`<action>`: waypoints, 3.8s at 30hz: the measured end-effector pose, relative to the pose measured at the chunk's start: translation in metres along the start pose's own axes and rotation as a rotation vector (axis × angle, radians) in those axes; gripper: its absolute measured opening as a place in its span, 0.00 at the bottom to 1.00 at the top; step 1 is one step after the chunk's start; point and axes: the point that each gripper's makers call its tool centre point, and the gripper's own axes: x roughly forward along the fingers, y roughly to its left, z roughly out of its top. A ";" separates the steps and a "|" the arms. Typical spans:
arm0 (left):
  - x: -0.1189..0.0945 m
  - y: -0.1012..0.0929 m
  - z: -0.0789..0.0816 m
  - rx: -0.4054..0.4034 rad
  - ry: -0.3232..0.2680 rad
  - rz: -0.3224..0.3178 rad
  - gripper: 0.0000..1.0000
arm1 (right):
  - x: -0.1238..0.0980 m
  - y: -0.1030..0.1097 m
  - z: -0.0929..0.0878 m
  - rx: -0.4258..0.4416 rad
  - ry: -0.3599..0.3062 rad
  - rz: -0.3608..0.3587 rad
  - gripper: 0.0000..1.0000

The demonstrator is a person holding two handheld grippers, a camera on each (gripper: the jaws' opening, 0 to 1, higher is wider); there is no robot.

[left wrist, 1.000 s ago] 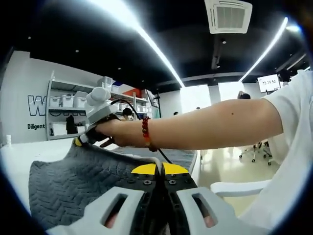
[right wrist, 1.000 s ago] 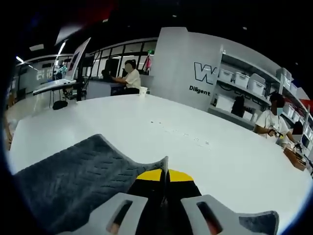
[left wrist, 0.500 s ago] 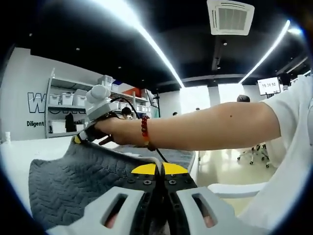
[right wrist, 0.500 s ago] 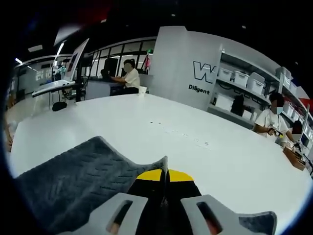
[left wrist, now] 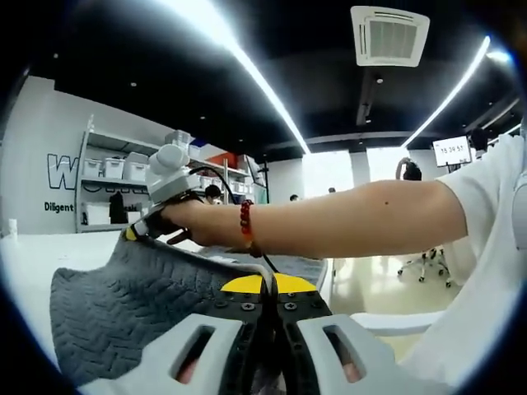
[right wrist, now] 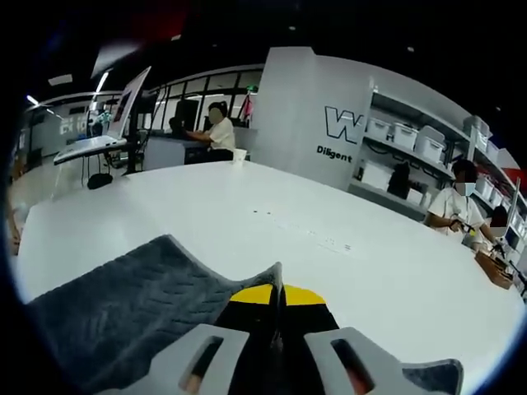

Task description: Open the folded towel by lifting each exposed corner and separating the folded layers until the towel lies flat within the target outline without major curled edges

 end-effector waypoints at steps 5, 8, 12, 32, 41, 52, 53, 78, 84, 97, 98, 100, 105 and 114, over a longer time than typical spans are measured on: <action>-0.004 0.003 0.002 0.000 -0.005 0.002 0.00 | -0.001 0.000 0.003 0.003 -0.007 -0.001 0.00; -0.006 0.003 0.005 0.007 -0.008 0.009 0.00 | -0.001 0.001 0.004 0.006 -0.009 -0.001 0.00; -0.006 0.001 0.005 0.054 0.014 0.026 0.00 | -0.002 0.005 0.008 0.008 -0.014 -0.002 0.00; -0.017 0.007 0.016 0.066 -0.010 0.019 0.00 | -0.005 0.014 0.020 0.016 -0.035 0.003 0.00; -0.023 0.012 0.027 0.039 -0.046 0.009 0.00 | -0.010 0.014 0.028 0.008 -0.046 -0.001 0.00; -0.030 0.012 0.038 0.054 -0.072 0.007 0.00 | -0.015 0.025 0.046 0.002 -0.076 0.018 0.00; -0.031 0.013 0.041 0.046 -0.082 0.008 0.00 | -0.016 0.026 0.048 0.001 -0.080 0.018 0.00; -0.045 0.022 0.064 0.031 -0.127 0.005 0.00 | -0.021 0.030 0.073 0.022 -0.142 0.043 0.00; -0.050 0.023 0.070 0.048 -0.126 0.008 0.00 | -0.021 0.033 0.079 0.025 -0.151 0.048 0.00; -0.063 0.030 0.081 0.043 -0.162 0.022 0.00 | -0.021 0.044 0.095 0.019 -0.175 0.071 0.00; -0.063 0.030 0.081 0.043 -0.163 0.022 0.00 | -0.022 0.044 0.095 0.019 -0.177 0.069 0.00; -0.064 0.031 0.082 0.053 -0.161 0.029 0.00 | -0.022 0.044 0.098 0.013 -0.183 0.065 0.00; -0.071 0.035 0.089 0.050 -0.180 0.034 0.00 | -0.021 0.045 0.104 0.009 -0.191 0.066 0.00; -0.079 0.036 0.094 0.045 -0.198 0.037 0.00 | -0.022 0.050 0.116 0.002 -0.209 0.075 0.00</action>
